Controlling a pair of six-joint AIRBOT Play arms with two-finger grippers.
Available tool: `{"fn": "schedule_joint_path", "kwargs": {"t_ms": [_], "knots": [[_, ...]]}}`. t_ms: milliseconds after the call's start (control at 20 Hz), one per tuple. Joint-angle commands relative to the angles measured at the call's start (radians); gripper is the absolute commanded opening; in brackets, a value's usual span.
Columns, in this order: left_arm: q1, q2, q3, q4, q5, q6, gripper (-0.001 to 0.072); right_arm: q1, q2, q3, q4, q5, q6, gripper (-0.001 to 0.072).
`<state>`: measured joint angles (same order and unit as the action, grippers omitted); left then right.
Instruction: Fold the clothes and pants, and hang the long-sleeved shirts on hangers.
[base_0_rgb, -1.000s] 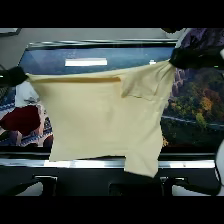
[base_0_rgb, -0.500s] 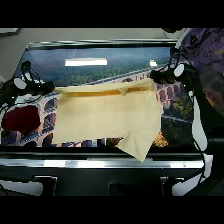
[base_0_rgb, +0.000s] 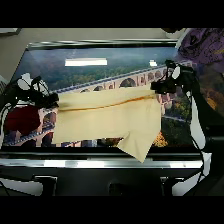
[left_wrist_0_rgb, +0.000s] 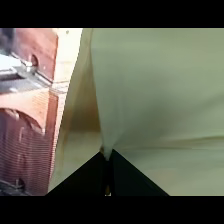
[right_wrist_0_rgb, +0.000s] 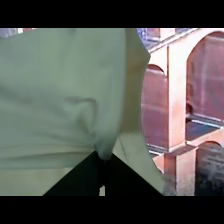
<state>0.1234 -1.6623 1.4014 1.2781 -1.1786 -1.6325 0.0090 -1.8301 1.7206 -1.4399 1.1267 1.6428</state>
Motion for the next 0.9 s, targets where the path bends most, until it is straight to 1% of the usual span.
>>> {"fn": "schedule_joint_path", "kwargs": {"t_ms": [0, 250, 550, 700, 850], "knots": [[-0.002, -0.003, 0.000, 0.038, -0.097, -0.010, 0.0013, 0.001, -0.002, 0.000, -0.013, 0.123, 0.003, 0.0026], [-0.002, -0.032, -0.001, 0.058, -0.089, -0.010, 0.0014, 0.001, -0.008, 0.000, -0.013, 0.133, 0.003, 0.0026], [-0.002, -0.045, 0.000, 0.064, 0.001, -0.010, 0.0014, 0.001, -0.042, 0.000, -0.012, 0.150, 0.003, 0.0026], [-0.002, -0.045, 0.000, 0.131, -0.002, -0.010, 0.0014, 0.001, -0.045, 0.000, -0.012, 0.150, 0.003, 0.0026], [-0.002, -0.046, -0.001, 0.156, -0.003, -0.010, 0.0014, 0.001, -0.045, 0.000, -0.010, 0.161, 0.003, 0.0026]]}}
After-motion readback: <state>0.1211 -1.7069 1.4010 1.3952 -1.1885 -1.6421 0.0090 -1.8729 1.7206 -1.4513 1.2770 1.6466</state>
